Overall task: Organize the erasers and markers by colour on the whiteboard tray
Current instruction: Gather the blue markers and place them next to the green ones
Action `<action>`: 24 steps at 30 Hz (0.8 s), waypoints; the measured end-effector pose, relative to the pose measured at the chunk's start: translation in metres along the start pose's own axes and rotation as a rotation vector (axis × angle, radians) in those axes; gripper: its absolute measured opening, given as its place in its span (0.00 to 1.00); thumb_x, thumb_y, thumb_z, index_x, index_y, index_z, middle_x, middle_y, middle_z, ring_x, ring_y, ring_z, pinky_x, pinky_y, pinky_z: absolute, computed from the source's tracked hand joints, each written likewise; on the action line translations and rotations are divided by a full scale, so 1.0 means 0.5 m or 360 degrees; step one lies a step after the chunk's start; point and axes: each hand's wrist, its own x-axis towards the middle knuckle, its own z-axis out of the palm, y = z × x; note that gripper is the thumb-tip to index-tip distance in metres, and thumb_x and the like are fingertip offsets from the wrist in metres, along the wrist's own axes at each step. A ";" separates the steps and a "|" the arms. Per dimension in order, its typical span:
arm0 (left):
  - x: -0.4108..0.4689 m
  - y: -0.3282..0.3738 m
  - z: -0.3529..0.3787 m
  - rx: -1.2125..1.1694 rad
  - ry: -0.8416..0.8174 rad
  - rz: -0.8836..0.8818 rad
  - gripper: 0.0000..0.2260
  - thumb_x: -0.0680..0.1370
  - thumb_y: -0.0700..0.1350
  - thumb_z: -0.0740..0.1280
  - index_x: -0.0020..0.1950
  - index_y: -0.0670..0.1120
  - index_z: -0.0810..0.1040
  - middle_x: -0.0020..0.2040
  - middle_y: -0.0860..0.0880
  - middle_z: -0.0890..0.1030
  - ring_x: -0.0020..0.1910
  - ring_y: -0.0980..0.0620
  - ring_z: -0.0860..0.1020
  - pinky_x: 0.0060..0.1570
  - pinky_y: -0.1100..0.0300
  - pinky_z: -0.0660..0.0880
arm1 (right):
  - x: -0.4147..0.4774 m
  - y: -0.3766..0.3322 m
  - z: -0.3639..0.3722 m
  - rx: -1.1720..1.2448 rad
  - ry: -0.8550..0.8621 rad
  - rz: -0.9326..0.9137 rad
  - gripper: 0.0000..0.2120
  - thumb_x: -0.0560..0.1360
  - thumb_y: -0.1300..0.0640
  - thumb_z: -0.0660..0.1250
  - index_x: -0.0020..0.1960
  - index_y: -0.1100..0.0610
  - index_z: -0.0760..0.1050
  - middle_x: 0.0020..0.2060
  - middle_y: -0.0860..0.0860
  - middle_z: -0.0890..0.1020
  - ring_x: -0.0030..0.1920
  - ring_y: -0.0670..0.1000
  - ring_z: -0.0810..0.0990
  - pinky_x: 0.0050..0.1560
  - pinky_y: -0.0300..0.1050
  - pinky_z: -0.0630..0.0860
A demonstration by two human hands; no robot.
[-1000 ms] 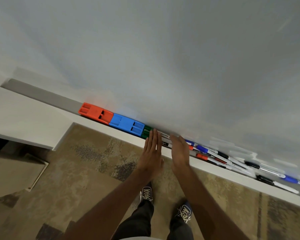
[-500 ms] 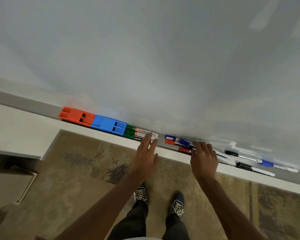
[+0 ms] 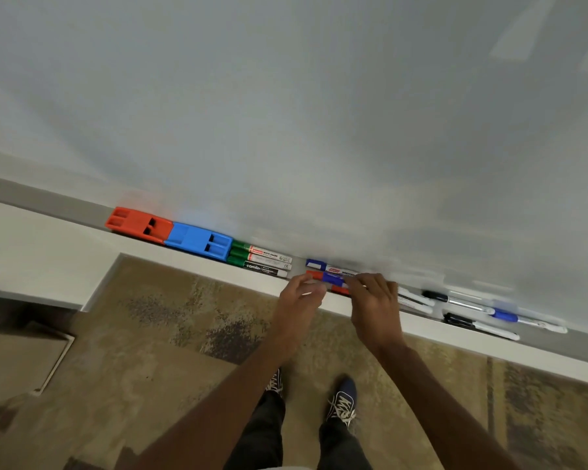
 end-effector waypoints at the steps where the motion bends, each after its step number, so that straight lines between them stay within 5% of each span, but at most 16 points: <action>1: 0.001 0.002 0.007 -0.0194 -0.0028 -0.0101 0.13 0.78 0.46 0.71 0.62 0.49 0.77 0.58 0.47 0.84 0.56 0.49 0.83 0.57 0.53 0.81 | -0.002 -0.011 -0.004 0.0095 -0.0001 -0.0029 0.19 0.66 0.72 0.75 0.55 0.59 0.82 0.47 0.55 0.84 0.49 0.58 0.80 0.49 0.52 0.72; 5: 0.003 0.002 0.023 -0.0585 -0.0015 -0.0273 0.11 0.80 0.43 0.68 0.61 0.42 0.80 0.56 0.41 0.85 0.55 0.43 0.84 0.56 0.45 0.81 | -0.009 -0.036 -0.017 0.0411 -0.0032 -0.0104 0.15 0.71 0.67 0.74 0.56 0.57 0.81 0.47 0.52 0.85 0.48 0.56 0.81 0.46 0.52 0.75; 8: 0.004 0.006 0.023 -0.0773 0.0087 -0.0299 0.09 0.81 0.43 0.66 0.59 0.42 0.80 0.52 0.41 0.86 0.49 0.44 0.86 0.46 0.50 0.83 | -0.005 -0.033 -0.022 0.0447 -0.0015 -0.0127 0.09 0.76 0.60 0.71 0.56 0.56 0.81 0.47 0.51 0.85 0.48 0.53 0.80 0.47 0.51 0.75; 13: 0.007 0.010 -0.008 -0.0879 0.0239 -0.0326 0.07 0.81 0.41 0.65 0.58 0.42 0.78 0.53 0.40 0.85 0.48 0.42 0.86 0.42 0.49 0.84 | 0.031 0.002 -0.021 -0.0036 -0.0092 0.0088 0.11 0.70 0.69 0.72 0.51 0.61 0.81 0.46 0.57 0.85 0.47 0.59 0.82 0.46 0.51 0.78; 19: 0.001 -0.003 -0.038 -0.0778 0.0274 -0.0341 0.12 0.82 0.43 0.65 0.63 0.39 0.75 0.54 0.38 0.85 0.51 0.41 0.85 0.45 0.49 0.83 | 0.048 -0.007 -0.003 -0.0365 -0.0391 -0.0043 0.18 0.65 0.70 0.74 0.54 0.62 0.81 0.48 0.59 0.85 0.50 0.61 0.83 0.50 0.54 0.79; 24: 0.002 -0.009 -0.054 -0.0764 0.0279 -0.0340 0.14 0.81 0.43 0.66 0.65 0.38 0.75 0.56 0.36 0.84 0.54 0.39 0.84 0.52 0.46 0.82 | 0.074 -0.047 0.016 -0.0459 -0.0350 -0.0246 0.19 0.61 0.67 0.78 0.52 0.62 0.81 0.43 0.58 0.85 0.44 0.59 0.83 0.44 0.51 0.80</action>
